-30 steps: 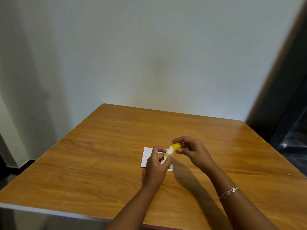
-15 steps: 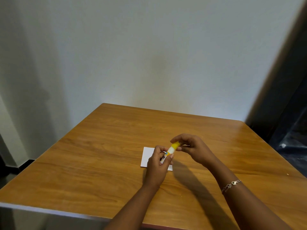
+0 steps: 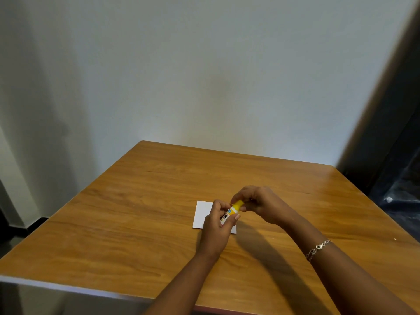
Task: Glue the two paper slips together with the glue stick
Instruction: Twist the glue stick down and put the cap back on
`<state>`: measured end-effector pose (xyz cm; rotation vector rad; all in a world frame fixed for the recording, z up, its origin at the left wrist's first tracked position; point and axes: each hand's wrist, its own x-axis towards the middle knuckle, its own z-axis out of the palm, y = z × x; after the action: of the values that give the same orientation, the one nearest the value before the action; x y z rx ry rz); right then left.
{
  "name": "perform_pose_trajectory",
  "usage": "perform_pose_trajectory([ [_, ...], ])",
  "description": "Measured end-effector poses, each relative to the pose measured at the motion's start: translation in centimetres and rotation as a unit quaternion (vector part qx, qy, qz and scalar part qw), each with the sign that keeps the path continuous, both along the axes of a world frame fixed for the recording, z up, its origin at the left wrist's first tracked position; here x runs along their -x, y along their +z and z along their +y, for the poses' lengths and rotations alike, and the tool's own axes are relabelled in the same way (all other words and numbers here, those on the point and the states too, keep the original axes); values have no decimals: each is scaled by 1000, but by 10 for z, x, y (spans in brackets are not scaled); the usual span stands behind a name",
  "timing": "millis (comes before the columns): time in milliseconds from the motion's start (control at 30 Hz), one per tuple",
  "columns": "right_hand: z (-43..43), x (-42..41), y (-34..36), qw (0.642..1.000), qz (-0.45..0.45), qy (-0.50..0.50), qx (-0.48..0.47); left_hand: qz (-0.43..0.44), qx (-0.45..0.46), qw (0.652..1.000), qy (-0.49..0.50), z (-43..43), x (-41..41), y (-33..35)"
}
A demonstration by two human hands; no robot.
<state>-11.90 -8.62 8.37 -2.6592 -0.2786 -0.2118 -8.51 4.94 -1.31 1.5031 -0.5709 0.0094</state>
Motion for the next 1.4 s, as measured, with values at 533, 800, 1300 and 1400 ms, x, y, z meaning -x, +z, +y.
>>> perform_pose_trajectory([
  [533, 11, 0, -8, 998, 4, -43, 40, -61, -50, 996, 39, 0, 7, 4],
  [800, 7, 19, -18, 988, -87, 20, 124, -95, -198, 975, 29, -3, 9, 3],
  [1300, 37, 21, -48, 976, -104, -189, 37, -220, -332, 907, 134, -4, 16, 0],
  [1400, 39, 23, -51, 962, -18, -258, -94, -302, -369, 871, 115, -2, 19, 6],
])
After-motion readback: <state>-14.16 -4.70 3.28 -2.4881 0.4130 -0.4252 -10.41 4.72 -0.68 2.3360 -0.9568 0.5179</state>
